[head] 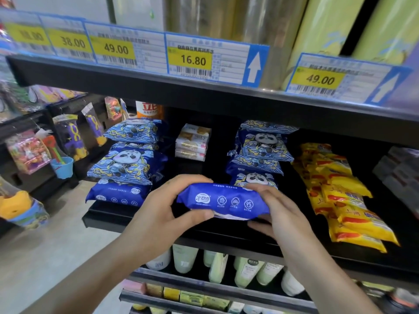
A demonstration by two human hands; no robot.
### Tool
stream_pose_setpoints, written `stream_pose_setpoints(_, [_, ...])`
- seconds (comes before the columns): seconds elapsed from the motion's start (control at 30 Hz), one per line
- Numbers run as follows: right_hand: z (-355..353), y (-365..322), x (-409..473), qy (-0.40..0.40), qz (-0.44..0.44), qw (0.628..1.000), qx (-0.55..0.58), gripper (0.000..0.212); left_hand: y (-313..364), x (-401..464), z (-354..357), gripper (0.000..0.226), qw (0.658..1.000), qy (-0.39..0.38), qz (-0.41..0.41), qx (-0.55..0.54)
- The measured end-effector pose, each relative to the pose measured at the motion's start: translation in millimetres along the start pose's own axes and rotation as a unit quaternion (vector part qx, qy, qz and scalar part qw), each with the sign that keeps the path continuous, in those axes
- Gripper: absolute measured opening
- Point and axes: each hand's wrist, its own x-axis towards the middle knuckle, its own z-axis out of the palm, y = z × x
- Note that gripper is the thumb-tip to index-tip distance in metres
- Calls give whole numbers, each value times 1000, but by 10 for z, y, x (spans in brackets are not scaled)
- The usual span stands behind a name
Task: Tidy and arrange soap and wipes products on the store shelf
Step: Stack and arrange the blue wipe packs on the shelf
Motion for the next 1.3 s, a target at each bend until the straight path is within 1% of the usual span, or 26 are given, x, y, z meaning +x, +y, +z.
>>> stream_pose_setpoints(0.07, [15,-17,-30,31,-79,996,-16,26,11,5,-5,47,999,-1,-27,-28])
stream_pose_setpoints(0.1, [11,-15,-48,26,-116,993,-17,25,19,13,-6,44,998,-1,-39,-38])
stream_pose_setpoints(0.17, [-14,-4,-85,-10,-169,985,-20,25,36,31,-11,40,996,-3,-63,-60])
stream_pose_setpoints(0.27, [-38,5,-130,-70,-199,977,-36,38,37,51,-1,31,992,-2,-95,-82])
stream_pose_setpoints(0.33, [-32,27,-138,-95,-192,975,-57,47,47,60,17,23,986,1,-121,-119])
stream_pose_setpoints(0.4, [-21,77,-126,-110,-185,972,-91,58,67,67,30,22,979,5,-135,-153])
stream_pose_setpoints(0.5, [1,119,-99,-131,-153,975,-97,71,96,89,39,22,973,0,-153,-171])
stream_pose_setpoints(0.6, [29,119,-73,-148,-106,982,-45,64,115,110,45,28,965,-14,-177,-195])
stream_pose_setpoints(0.8, [44,92,-48,-122,-66,990,12,58,105,140,22,35,954,-34,-208,-213])
stream_pose_setpoints(0.83, [38,90,-43,-115,-58,992,20,58,89,139,8,34,954,-29,-208,-216])
stream_pose_setpoints(0.9, [26,96,-28,-104,-40,993,30,58,42,132,-17,25,954,0,-199,-227])
stream_pose_setpoints(0.93, [22,100,-24,-99,-30,994,36,56,13,123,-24,25,956,7,-187,-226])
stream_pose_setpoints(0.97, [22,100,-23,-95,-20,994,45,55,-30,108,-26,34,962,10,-168,-216])
stream_pose_setpoints(1.03, [33,94,-30,-90,2,993,74,53,-116,65,-22,63,979,23,-117,-165])
stream_pose_setpoints(1.1, [48,78,-31,-86,23,991,99,48,-156,23,-26,88,996,26,-49,-66])
stream_pose_setpoints(1.13, [55,64,-26,-81,33,991,105,48,-172,8,-36,95,1000,17,-7,6])
stream_pose_setpoints(1.2, [65,28,-10,-78,51,990,105,55,-198,-7,-54,102,986,-5,62,156])
stream_pose_setpoints(1.23, [73,4,-7,-81,60,990,102,58,-201,-11,-53,104,976,-11,75,203])
stream_pose_setpoints(1.3, [88,-43,-14,-90,80,988,101,61,-195,-14,-41,105,967,-2,85,240])
